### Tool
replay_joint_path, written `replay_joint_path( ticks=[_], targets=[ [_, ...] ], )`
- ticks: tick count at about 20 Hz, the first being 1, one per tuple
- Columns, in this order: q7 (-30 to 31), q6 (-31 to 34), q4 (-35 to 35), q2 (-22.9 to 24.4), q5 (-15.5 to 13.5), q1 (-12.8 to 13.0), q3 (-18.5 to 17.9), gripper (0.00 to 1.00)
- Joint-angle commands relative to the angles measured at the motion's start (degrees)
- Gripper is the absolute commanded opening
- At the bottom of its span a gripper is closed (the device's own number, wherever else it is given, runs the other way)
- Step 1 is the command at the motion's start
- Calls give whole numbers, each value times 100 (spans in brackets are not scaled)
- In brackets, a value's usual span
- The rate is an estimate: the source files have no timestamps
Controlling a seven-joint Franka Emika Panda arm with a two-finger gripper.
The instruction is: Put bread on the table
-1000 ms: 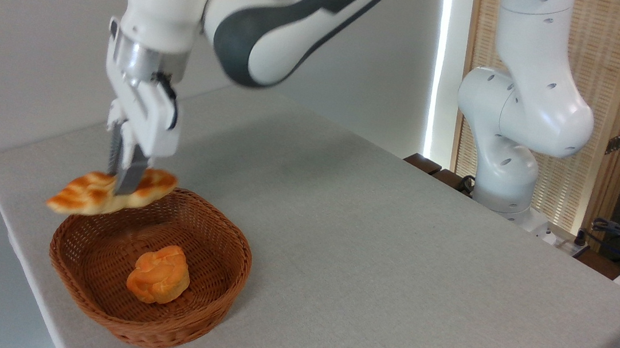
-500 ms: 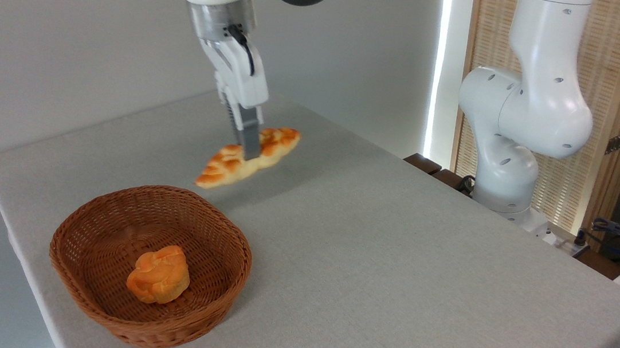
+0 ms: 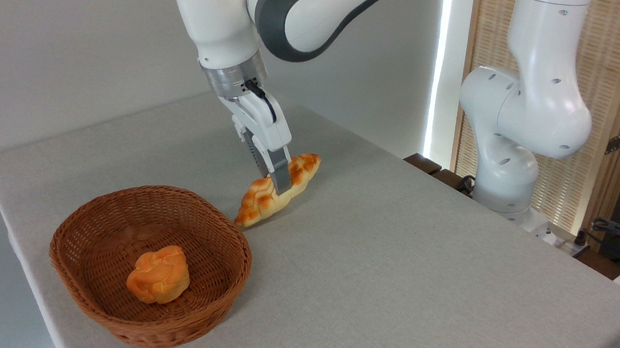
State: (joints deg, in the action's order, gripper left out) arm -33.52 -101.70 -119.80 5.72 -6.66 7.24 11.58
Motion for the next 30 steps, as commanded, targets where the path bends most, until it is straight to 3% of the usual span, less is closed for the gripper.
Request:
replay_joint_path(
  ticks=[1, 7, 17, 21, 23, 26, 30],
  targets=[
    [381, -105, 1, -18, 77, 85, -60, 100],
    [293, -105, 10, -27, 85, 216, -51, 100],
    [276, -96, 79, -18, 209, 216, -51, 100],
    [276, -87, 816, 34, 226, 85, -86, 100],
    [119, -17, 1360, 34, 226, -117, -296, 100],
    [-558, 211, 2064, -44, 165, -144, -796, 100],
    [-647, 589, 2672, -308, 226, -170, -1166, 100]
  ],
)
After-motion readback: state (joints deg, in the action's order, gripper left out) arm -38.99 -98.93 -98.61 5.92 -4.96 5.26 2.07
